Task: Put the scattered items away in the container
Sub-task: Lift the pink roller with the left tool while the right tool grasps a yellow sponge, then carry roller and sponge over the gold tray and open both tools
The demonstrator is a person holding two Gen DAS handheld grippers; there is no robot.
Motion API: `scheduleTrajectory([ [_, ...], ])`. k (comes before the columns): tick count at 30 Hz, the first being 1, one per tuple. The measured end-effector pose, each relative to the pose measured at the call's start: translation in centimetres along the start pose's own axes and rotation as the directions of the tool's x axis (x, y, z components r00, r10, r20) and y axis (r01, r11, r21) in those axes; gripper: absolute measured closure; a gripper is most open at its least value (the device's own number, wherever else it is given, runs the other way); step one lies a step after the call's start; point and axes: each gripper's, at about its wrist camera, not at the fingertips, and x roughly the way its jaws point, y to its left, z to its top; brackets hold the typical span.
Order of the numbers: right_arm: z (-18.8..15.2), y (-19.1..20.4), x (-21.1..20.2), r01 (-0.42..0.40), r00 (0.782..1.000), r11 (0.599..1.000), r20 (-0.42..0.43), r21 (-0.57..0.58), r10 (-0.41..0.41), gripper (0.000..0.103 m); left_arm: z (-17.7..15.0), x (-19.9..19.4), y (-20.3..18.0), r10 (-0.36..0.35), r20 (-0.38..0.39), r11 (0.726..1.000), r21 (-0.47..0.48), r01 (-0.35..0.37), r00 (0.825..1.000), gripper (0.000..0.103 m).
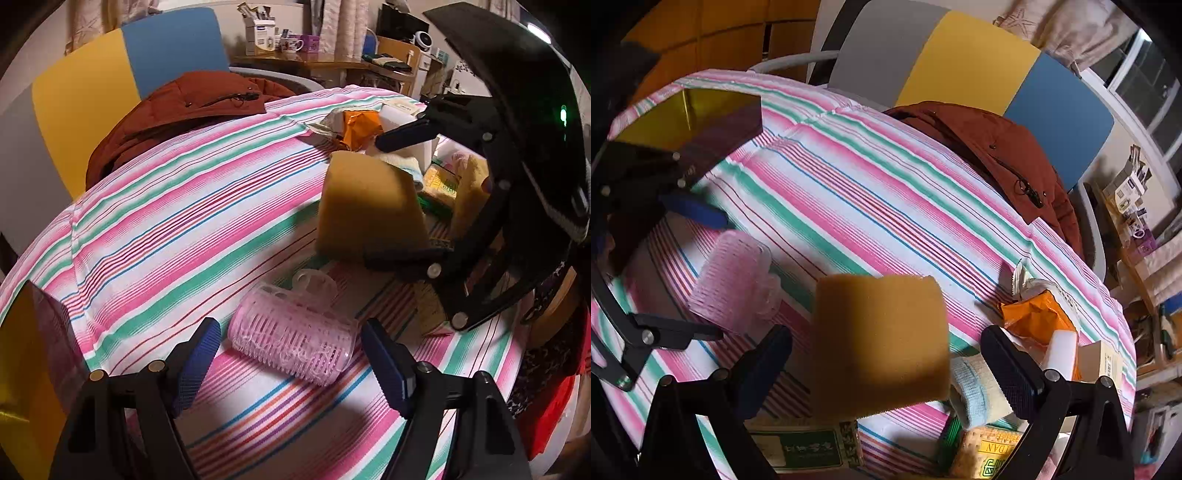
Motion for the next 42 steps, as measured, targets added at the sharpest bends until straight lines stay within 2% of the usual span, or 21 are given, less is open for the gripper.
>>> scheduleTrajectory([
  [2, -0.3, 0.1, 0.4, 0.003, 1.000, 1.000, 0.001, -0.010, -0.003, 0.006, 0.1, 0.1, 0.2, -0.008, 0.004, 1.000, -0.003, 0.008, 1.000, 0.025],
  [5, -0.5, -0.3, 0.8, -0.019, 1.000, 1.000, -0.004, 0.016, 0.019, 0.027, 0.1, 0.3, 0.4, -0.022, 0.012, 1.000, -0.014, 0.022, 1.000, 0.028],
  [10, -0.5, -0.4, 0.7, -0.027, 1.000, 0.999, 0.010, 0.032, 0.026, 0.029, -0.1, 0.2, 0.2, -0.035, 0.029, 0.999, -0.017, 0.036, 0.999, 0.029],
  [14, -0.4, -0.6, 0.6, -0.030, 0.999, 0.998, 0.025, 0.050, 0.028, 0.030, -0.6, -0.5, 0.1, -0.039, 0.063, 0.997, -0.060, 0.043, 0.997, 0.029],
  [20, -0.2, -1.6, -0.1, -0.056, 0.997, 0.992, 0.058, 0.116, 0.050, 0.031, -1.6, -3.3, 0.0, -0.023, 0.163, 0.990, -0.131, 0.045, 0.986, 0.029],
  [26, 0.6, -2.3, -2.3, -0.062, 0.994, 0.978, 0.103, 0.198, 0.042, 0.031, -2.9, -6.3, 1.9, -0.019, 0.235, 0.972, -0.223, 0.073, 0.972, 0.029],
  [34, 3.4, 0.4, -4.5, -0.058, 0.991, 0.973, 0.134, 0.222, 0.029, 0.031, -7.0, -10.4, 6.3, 0.060, 0.283, 0.934, -0.355, 0.047, 0.957, 0.029],
  [37, 4.4, 2.0, -5.1, -0.088, 0.985, 0.966, 0.167, 0.243, 0.048, 0.031, -9.1, -11.8, 8.4, 0.102, 0.282, 0.913, -0.407, 0.023, 0.954, 0.029],
  [42, 7.2, 6.5, -6.0, -0.167, 0.966, 0.956, 0.236, 0.241, 0.109, 0.031, -12.7, -13.9, 12.0, 0.205, 0.253, 0.874, -0.482, -0.060, 0.946, 0.029],
])
